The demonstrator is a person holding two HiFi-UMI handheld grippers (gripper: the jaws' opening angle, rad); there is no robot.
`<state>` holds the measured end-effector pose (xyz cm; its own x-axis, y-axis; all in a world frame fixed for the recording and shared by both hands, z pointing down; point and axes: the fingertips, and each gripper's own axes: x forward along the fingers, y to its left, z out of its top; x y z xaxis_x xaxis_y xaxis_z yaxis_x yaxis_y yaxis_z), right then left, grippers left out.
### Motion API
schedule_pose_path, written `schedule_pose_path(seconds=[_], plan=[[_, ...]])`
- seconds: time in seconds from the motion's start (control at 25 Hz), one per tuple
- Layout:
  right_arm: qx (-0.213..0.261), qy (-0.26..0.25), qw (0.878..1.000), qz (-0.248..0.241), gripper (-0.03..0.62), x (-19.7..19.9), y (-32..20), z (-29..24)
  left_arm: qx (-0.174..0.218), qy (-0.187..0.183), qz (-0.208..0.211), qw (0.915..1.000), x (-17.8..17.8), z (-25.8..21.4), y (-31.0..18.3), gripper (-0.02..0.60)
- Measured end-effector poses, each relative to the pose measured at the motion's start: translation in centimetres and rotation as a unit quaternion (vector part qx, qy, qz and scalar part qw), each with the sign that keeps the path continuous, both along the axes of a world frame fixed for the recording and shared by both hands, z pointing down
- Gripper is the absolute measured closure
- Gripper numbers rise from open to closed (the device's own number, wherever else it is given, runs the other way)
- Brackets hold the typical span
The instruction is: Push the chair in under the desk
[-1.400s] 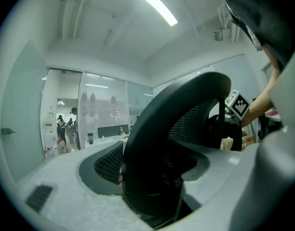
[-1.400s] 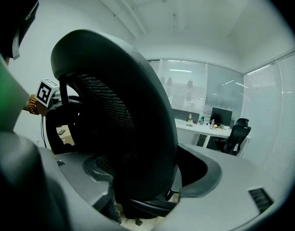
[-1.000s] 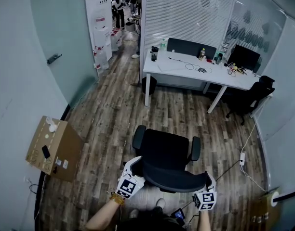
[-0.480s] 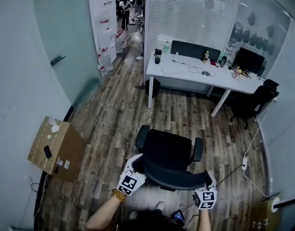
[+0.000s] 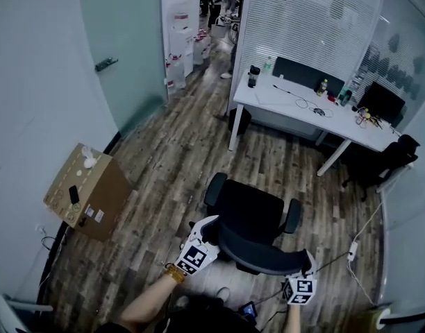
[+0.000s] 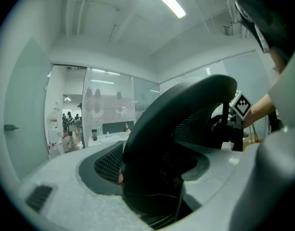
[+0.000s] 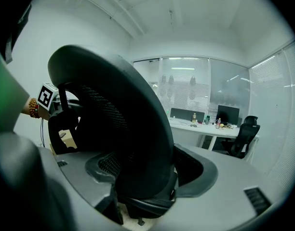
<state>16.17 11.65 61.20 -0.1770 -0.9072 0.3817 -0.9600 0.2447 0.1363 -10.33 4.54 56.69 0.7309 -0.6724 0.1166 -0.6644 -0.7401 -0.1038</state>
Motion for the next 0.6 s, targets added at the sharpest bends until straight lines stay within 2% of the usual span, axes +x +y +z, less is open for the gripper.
schedule_pose_path(seconds=[0.6], plan=[[0.008,-0.01,1.0,-0.024,0.279,2.3,-2.7,-2.7,-0.004,0.001,-0.026,0.9997,3.4,-0.3,-1.9,0.284]])
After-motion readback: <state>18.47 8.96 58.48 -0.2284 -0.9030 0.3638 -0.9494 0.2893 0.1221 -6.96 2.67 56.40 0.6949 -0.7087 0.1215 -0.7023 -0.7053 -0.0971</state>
